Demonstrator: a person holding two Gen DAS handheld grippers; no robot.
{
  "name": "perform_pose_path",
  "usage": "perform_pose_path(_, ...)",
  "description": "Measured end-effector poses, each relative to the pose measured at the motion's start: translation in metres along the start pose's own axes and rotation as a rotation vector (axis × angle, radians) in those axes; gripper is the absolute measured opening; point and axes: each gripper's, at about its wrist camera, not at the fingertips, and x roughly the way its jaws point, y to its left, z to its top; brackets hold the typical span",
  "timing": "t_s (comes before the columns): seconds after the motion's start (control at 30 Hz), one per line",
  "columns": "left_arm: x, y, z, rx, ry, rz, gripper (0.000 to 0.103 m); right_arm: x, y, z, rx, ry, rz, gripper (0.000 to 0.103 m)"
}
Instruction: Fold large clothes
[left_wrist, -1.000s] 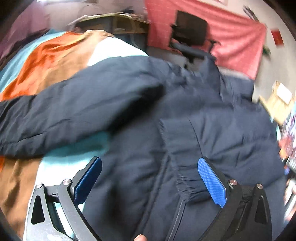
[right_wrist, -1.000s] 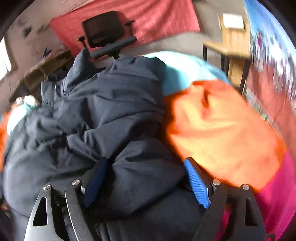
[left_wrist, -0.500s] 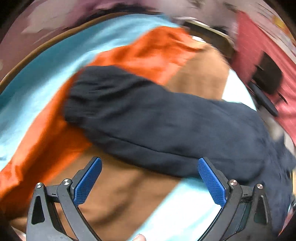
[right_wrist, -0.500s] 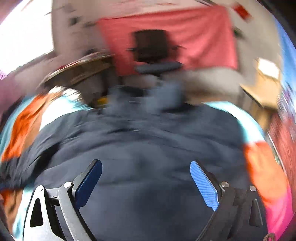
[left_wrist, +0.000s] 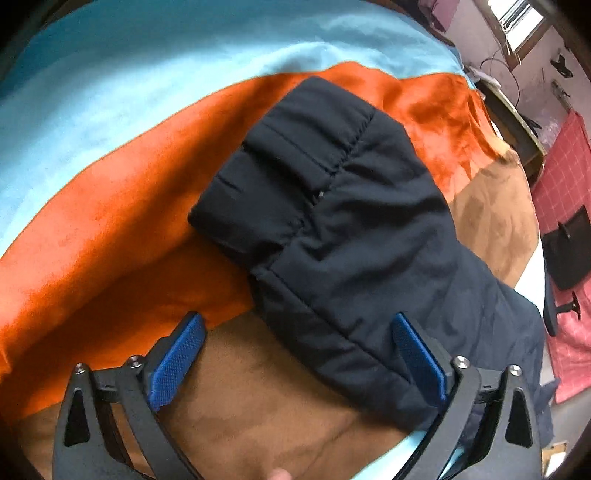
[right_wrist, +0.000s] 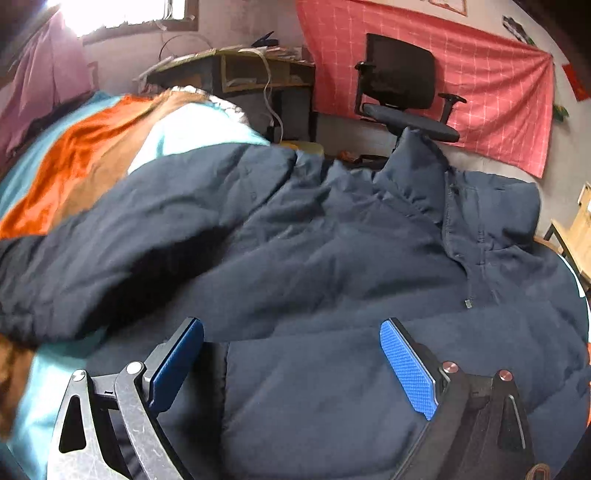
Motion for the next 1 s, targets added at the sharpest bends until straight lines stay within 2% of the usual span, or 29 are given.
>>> perform_pose_path(0.03, 0.000, -0.002, 0.000, 0.010, -0.002, -0.010, 0.078, 0.002, -0.001, -0.003, 0.001, -0.008, 0.011, 0.102)
perform_pose_path(0.07, 0.001, -0.003, 0.000, 0.027, 0.001, -0.021, 0.058, 0.001, -0.003, -0.005, 0.008, -0.019, 0.024, 0.102)
perform_pose_path(0.1, 0.003, -0.008, 0.001, 0.050, 0.002, -0.027, 0.046, -0.001, -0.003, -0.006, 0.013, -0.022, 0.031, 0.103)
perform_pose_path(0.13, 0.001, -0.010, 0.000, 0.064, -0.002, -0.026, 0.041, -0.001, -0.004, -0.007, 0.014, -0.022, 0.035, 0.103)
perform_pose_path(0.2, -0.002, -0.016, 0.000, 0.078, -0.029, -0.025, 0.023, 0.000, -0.003, -0.009, 0.011, -0.037, 0.033, 0.103)
perform_pose_path(0.3, -0.020, -0.024, -0.002, 0.126, -0.099, -0.021, 0.009, 0.001, -0.001, -0.013, 0.001, -0.053, 0.022, 0.103)
perform_pose_path(0.4, -0.043, -0.041, -0.009, 0.236, -0.199, -0.022, 0.005, 0.001, -0.001, -0.013, 0.003, -0.058, 0.024, 0.103)
perform_pose_path(0.53, -0.079, -0.067, -0.013, 0.327, -0.306, -0.080, 0.004, -0.001, -0.001, -0.014, 0.008, -0.065, 0.030, 0.103)
perform_pose_path(0.6, -0.103, -0.081, -0.018, 0.374, -0.366, -0.132, 0.004, -0.008, -0.007, -0.013, 0.032, -0.078, 0.071, 0.103)
perform_pose_path(0.67, -0.124, -0.096, -0.024, 0.429, -0.414, -0.183, 0.004, -0.027, -0.020, -0.011, 0.100, -0.135, 0.127, 0.103)
perform_pose_path(0.77, -0.159, -0.122, -0.039, 0.527, -0.485, -0.280, 0.004, -0.052, -0.038, -0.010, 0.159, -0.165, 0.150, 0.103)
perform_pose_path(0.87, -0.191, -0.149, -0.065, 0.633, -0.551, -0.393, 0.004, -0.074, -0.057, -0.011, 0.180, -0.171, 0.165, 0.103)
perform_pose_path(1.0, -0.226, -0.183, -0.109, 0.763, -0.574, -0.536, 0.004, -0.115, -0.097, -0.014, 0.261, -0.252, 0.182, 0.103)
